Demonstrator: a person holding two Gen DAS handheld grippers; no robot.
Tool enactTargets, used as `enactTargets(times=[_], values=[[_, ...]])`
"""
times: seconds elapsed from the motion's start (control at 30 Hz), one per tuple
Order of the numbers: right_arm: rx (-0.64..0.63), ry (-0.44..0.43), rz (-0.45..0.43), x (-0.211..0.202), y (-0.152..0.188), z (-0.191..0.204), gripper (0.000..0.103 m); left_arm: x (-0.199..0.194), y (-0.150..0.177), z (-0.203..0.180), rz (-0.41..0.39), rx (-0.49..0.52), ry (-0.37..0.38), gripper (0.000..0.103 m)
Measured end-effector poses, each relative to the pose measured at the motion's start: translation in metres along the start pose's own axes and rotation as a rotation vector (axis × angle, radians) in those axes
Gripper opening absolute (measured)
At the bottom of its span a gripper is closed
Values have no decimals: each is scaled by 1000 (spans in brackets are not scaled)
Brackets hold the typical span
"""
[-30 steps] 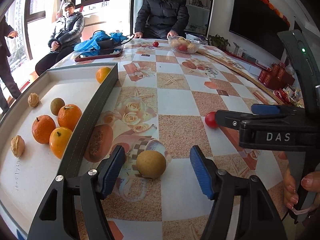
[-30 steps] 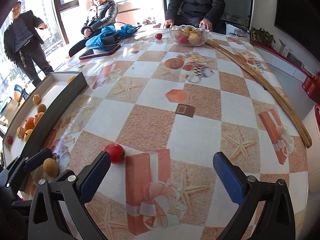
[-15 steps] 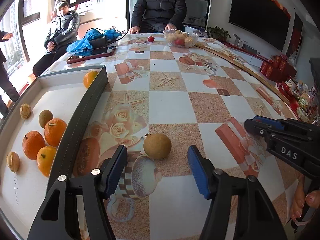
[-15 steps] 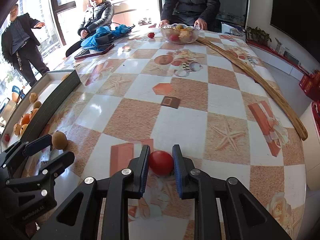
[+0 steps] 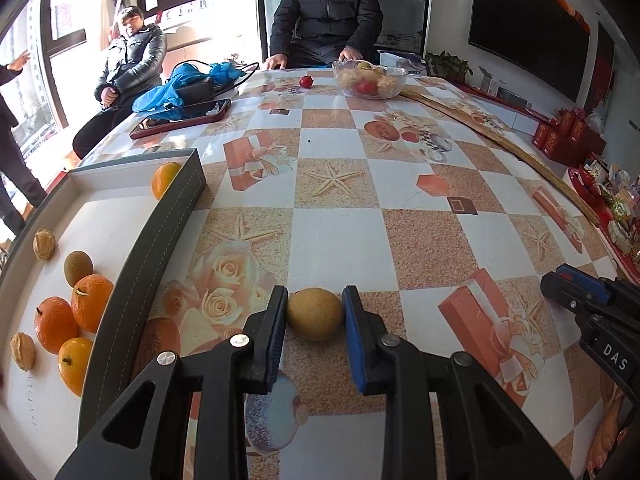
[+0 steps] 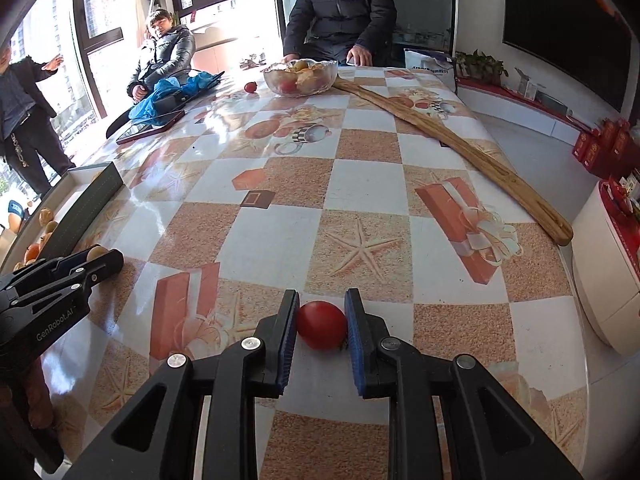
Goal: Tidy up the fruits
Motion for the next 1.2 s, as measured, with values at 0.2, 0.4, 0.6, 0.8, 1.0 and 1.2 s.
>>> enactTargets(times=[0.2,0.4,0.6,0.8,1.0,1.2], values=[[-9,7,0,0,0,0,24,0,0,1,-1,-5,-2,30],[-14,11,1,0,1,1,24,0,0,1,-1,-5,-2,30],[-36,27,3,0,2,3,24,0,0,1,0,-5,-3,30],[-27,96,21,0,3,-6,73,0,0,1,0,-5,-3,30],[-27,77,35,3,3,-5,75,0,0,0,-1,-5,-3,30],[-51,47,41,3,4,3,76,0,0,0,1,-5,-4,30]])
Point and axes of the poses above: each gripper's, at about its wrist camera, not at the fingertips, and x roughly the way its jaws point, z to its left, y to its underside, the point moved 9 cm from there along x, roughly the way its jaws point, and after that the axes turned 15 degrees about -z, right-handed, at the moved point
